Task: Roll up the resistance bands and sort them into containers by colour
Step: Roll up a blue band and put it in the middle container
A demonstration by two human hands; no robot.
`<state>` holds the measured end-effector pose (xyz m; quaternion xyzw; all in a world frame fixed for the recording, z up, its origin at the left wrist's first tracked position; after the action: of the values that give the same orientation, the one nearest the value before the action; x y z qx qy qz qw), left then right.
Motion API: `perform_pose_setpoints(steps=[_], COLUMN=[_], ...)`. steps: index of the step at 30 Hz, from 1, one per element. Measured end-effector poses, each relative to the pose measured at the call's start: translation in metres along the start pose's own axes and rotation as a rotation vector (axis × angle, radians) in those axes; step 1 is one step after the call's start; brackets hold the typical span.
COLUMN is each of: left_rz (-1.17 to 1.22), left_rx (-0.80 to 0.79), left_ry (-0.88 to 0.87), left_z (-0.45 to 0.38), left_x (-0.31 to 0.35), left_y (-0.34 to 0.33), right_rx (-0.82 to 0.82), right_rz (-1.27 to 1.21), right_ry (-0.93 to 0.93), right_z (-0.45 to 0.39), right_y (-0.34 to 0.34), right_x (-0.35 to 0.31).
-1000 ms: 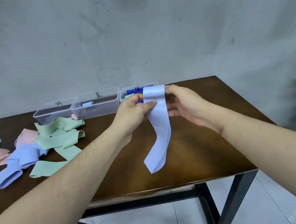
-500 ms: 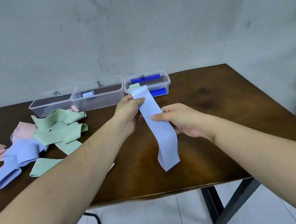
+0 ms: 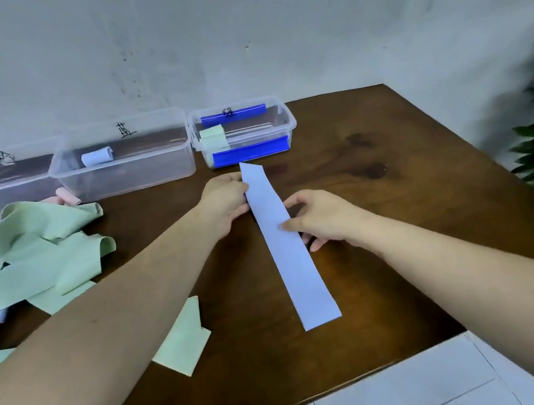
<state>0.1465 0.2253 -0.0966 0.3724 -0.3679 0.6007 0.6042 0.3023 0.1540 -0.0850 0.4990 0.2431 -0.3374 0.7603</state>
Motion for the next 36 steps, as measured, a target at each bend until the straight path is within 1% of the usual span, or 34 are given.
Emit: perform_pose_setpoints(steps=[4,6,9,12,14,19,23,26,28,32,36], left_rz=[-0.104,-0.184,-0.277,-0.342,-0.386,-0.587,-0.649,-0.828,-0.94,-1.047,-1.03], left_rx=[-0.034,0.002,0.058,0.074,0.046,-0.115,-0.17,-0.18,-0.138,-0.014,0.038], left_ry=[-0.051,-0.11,-0.219,-0.301,-0.349,-0.528,-0.664,-0.777,-0.826,-0.905,-0.957], left_z=[-0.007,-0.006,0.008,0.029,0.048,0.113,0.158,0.18,0.188,0.198,0.21], left_x=[-0.001,0.0,0.002,-0.002,-0.008,-0.041,-0.076,-0.092,-0.097,-0.095,-0.093], left_y=[-0.007,-0.008,-0.006,-0.004,-0.006,-0.014,-0.012,-0.01,-0.011,-0.015,-0.02], right_rx=[0.082,0.105,0.112,0.103,0.095,0.03,0.011,0.022,0.036,0.106,0.107], right_rz=[0.166,0.204,0.18,0.133,0.108,0.103,0.175,0.32,0.359,0.372,0.358], right_ry=[-0.021,-0.018,0.049,0.156,0.252,0.505,0.649,0.737,0.768,0.81,0.804], right_z=[0.001,0.003,0.011,0.023,0.035,0.074,0.098,0.108,0.111,0.113,0.121], right_y=[0.007,0.009,0.009,0.007,0.007,-0.003,-0.013,-0.019,-0.02,-0.023,-0.023], right_x=[0.005,0.008,0.012,0.016,0.018,0.028,0.049,0.06,0.062,0.06,0.06])
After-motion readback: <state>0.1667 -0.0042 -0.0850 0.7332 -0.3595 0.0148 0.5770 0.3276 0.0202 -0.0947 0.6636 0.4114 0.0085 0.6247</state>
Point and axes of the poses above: each hand's wrist, its own z-axis away from the middle knuckle, its own y-axis out of the back of the hand, x = y × z, the point moved 6 cm from there along -z, towards the middle knuckle
